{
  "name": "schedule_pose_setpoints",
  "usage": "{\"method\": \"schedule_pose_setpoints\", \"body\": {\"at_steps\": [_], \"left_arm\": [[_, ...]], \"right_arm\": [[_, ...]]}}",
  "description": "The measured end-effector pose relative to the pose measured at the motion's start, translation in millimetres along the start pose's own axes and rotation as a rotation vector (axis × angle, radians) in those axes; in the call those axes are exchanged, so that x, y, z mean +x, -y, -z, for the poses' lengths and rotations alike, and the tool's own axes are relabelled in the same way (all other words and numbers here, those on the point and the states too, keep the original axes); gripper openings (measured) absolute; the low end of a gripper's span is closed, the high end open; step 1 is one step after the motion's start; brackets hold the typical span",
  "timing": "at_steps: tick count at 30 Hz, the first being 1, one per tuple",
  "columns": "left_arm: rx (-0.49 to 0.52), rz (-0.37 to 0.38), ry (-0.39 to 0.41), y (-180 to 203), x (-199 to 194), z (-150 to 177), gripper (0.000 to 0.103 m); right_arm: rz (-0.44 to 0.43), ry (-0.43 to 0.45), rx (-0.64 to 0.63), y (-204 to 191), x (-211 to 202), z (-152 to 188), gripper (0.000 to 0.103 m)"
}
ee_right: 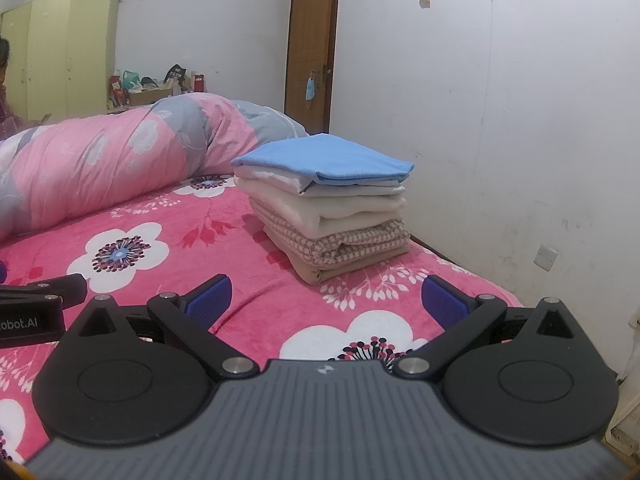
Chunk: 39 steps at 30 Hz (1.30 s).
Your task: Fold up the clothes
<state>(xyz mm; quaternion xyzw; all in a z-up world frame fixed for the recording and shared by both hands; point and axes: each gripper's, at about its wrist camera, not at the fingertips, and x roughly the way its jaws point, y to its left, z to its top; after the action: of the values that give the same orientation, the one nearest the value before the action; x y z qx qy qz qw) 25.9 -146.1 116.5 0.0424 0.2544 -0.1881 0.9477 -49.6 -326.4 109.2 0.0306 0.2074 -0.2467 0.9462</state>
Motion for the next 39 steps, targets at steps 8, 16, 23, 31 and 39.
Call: {"method": "schedule_pose_setpoints", "body": {"at_steps": [8, 16, 23, 31, 39], "left_arm": [[0.003, 0.001, 0.002, 1.4, -0.5, 1.0, 0.103], [0.005, 0.003, 0.002, 2.7, -0.6, 1.7, 0.103], [0.005, 0.005, -0.001, 3.7, 0.6, 1.6, 0.103], [0.004, 0.014, -0.018, 5.2, 5.9, 4.2, 0.103], [0.016, 0.023, -0.024, 9.4, 7.0, 5.6, 0.103]], "right_arm": [[0.004, 0.0, 0.006, 2.4, -0.5, 1.0, 0.102], [0.005, 0.0, 0.007, 3.3, -1.1, 1.1, 0.102], [0.006, -0.002, 0.009, 3.7, -1.3, 1.6, 0.102], [0.015, -0.009, 0.013, 6.2, 0.9, 3.5, 0.102], [0.019, -0.012, 0.022, 8.0, 0.2, 5.7, 0.102]]}}
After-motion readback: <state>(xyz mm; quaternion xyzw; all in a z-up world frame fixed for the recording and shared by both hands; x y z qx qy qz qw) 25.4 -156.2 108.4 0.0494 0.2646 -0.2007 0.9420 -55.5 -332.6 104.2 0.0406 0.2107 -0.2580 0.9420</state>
